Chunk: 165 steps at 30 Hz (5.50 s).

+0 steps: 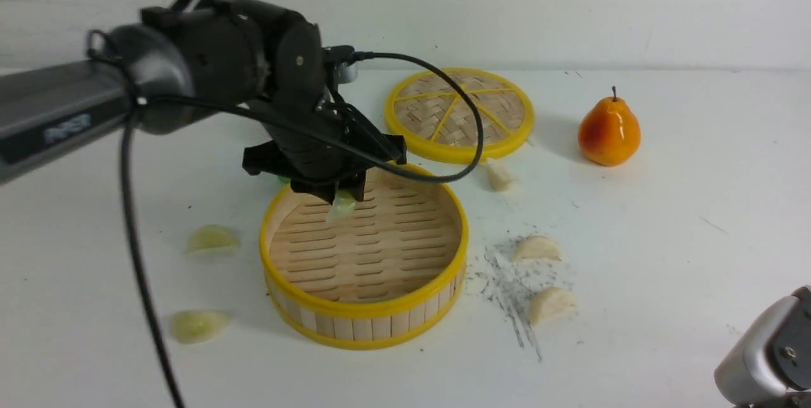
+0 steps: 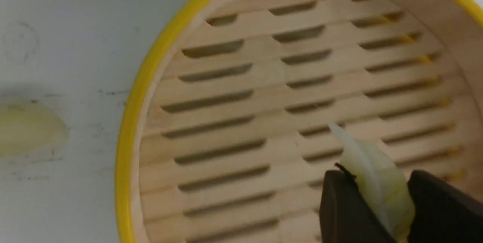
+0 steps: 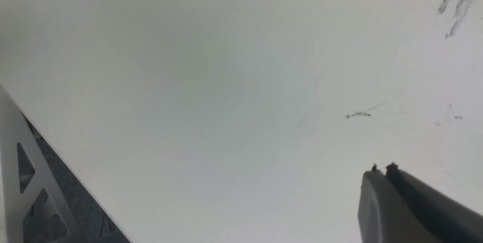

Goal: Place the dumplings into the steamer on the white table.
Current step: 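Place the dumpling into the bamboo steamer basket with the left gripper, then reach for and grasp a dumpling on the table with the left gripper, then place the dumpling into the bamboo steamer basket with the left gripper, then reach for and grasp a dumpling on the table with the left gripper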

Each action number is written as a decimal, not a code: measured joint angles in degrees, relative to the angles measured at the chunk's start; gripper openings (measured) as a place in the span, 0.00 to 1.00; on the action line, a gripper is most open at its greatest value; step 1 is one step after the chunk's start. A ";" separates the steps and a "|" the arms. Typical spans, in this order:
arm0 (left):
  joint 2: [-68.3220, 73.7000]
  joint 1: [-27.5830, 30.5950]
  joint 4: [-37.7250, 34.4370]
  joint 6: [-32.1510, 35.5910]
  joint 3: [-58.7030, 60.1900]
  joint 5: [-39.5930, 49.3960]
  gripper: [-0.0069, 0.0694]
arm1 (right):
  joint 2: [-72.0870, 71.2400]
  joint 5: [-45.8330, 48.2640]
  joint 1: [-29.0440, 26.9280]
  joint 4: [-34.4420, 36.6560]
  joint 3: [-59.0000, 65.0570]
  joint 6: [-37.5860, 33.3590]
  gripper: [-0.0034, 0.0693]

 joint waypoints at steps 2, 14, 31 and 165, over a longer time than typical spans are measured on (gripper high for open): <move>5.22 1.24 -0.02 -1.86 -4.41 1.64 0.35 | 0.00 0.00 0.00 -0.21 0.00 0.00 0.08; 13.60 3.34 -4.14 2.64 -11.95 6.15 0.50 | 0.00 -0.06 0.00 -0.90 0.00 -0.05 0.08; -17.50 3.34 2.06 18.59 -3.64 22.88 0.47 | 0.00 0.11 0.06 -1.31 0.00 -0.05 0.10; 5.50 2.71 -6.50 19.72 -16.04 9.73 0.60 | -0.05 -3.42 0.06 2.82 0.00 -0.25 0.23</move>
